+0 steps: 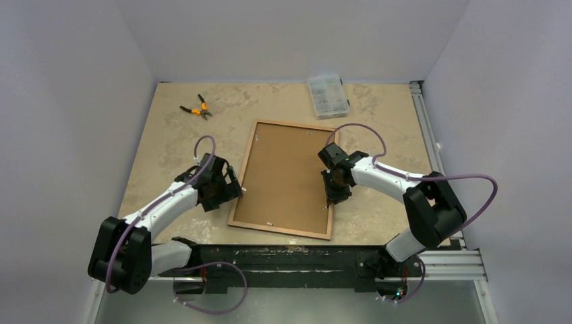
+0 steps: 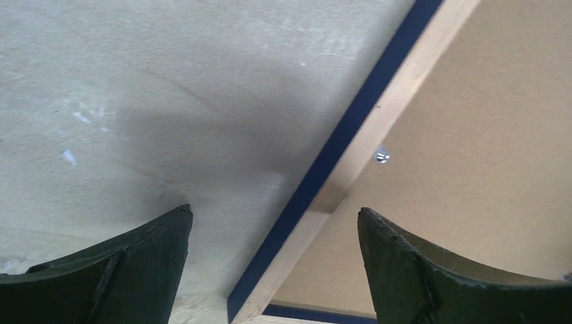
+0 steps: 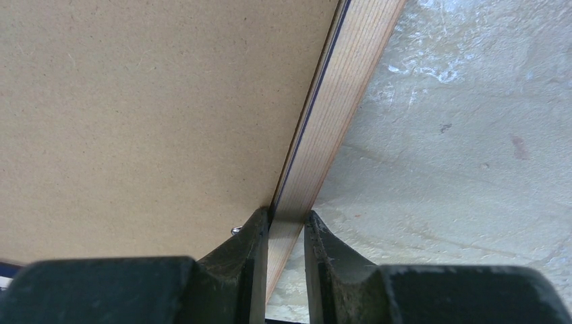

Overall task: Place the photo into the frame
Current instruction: Install the photo frame at the center of the board.

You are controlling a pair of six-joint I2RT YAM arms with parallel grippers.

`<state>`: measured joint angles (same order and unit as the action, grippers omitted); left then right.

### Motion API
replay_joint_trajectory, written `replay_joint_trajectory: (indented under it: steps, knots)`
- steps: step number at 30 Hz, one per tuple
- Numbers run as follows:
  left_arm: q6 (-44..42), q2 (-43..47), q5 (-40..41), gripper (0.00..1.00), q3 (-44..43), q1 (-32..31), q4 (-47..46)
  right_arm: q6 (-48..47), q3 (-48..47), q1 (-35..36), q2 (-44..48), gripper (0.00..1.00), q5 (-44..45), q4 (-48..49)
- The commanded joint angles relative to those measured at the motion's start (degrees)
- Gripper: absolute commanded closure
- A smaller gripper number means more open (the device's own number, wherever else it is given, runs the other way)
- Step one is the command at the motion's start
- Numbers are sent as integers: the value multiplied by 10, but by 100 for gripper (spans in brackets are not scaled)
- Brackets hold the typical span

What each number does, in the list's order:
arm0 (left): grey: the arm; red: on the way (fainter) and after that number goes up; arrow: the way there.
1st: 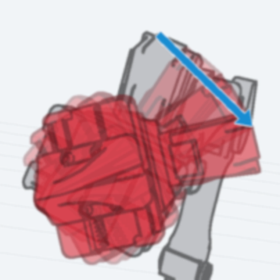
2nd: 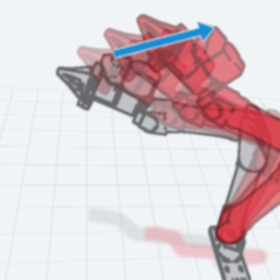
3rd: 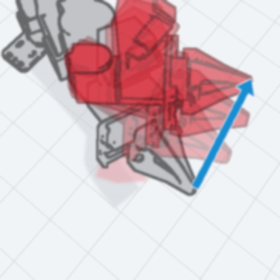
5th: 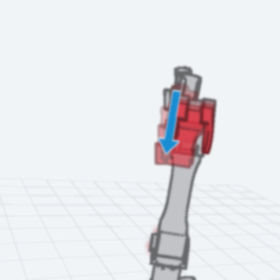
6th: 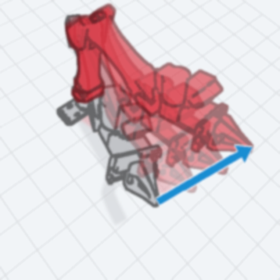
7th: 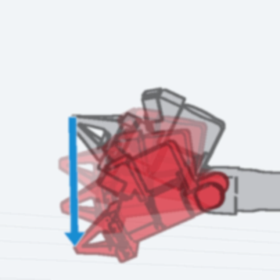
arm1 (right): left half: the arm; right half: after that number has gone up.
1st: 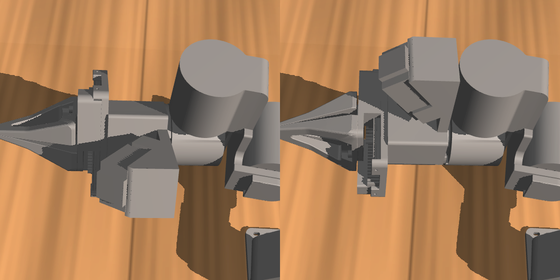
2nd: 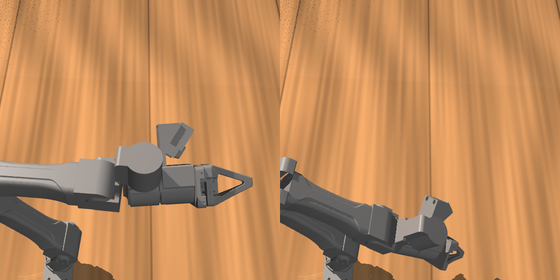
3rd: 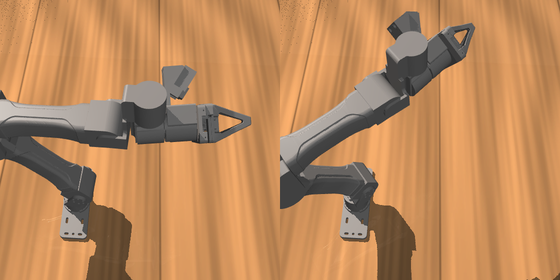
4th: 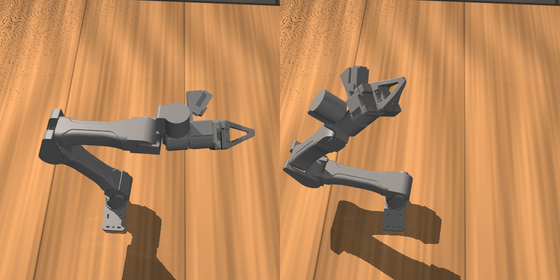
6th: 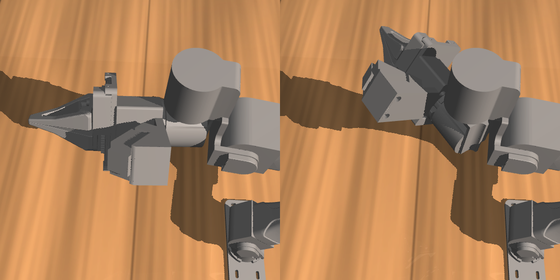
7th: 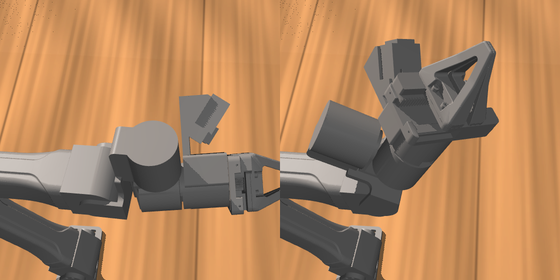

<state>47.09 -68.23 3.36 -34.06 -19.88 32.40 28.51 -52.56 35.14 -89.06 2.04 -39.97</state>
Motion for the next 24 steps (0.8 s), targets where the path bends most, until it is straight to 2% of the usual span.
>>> replay_joint_trajectory:
  steps: [1,2,4,10,13,18,24]
  knots:
    - [-3,-13,-72,10,24,2,-67,-3,-5,5,26,100,-19,-3]
    - [-1,-15,-84,10,27,2,-78,-3,-8,3,28,100,-19,-4]
    - [7,-13,-110,10,37,2,-97,-1,-15,-3,36,89,-29,-4]
    - [43,25,-161,12,94,-21,-152,-10,-7,-68,69,42,-96,15]
    - [72,54,-151,13,120,-54,-160,-21,4,-98,74,27,-110,23]
    - [93,67,-127,13,120,-101,-156,-33,11,-112,63,20,-106,26]
    - [67,3,-28,11,8,-100,-38,-37,20,-114,56,19,-93,30]
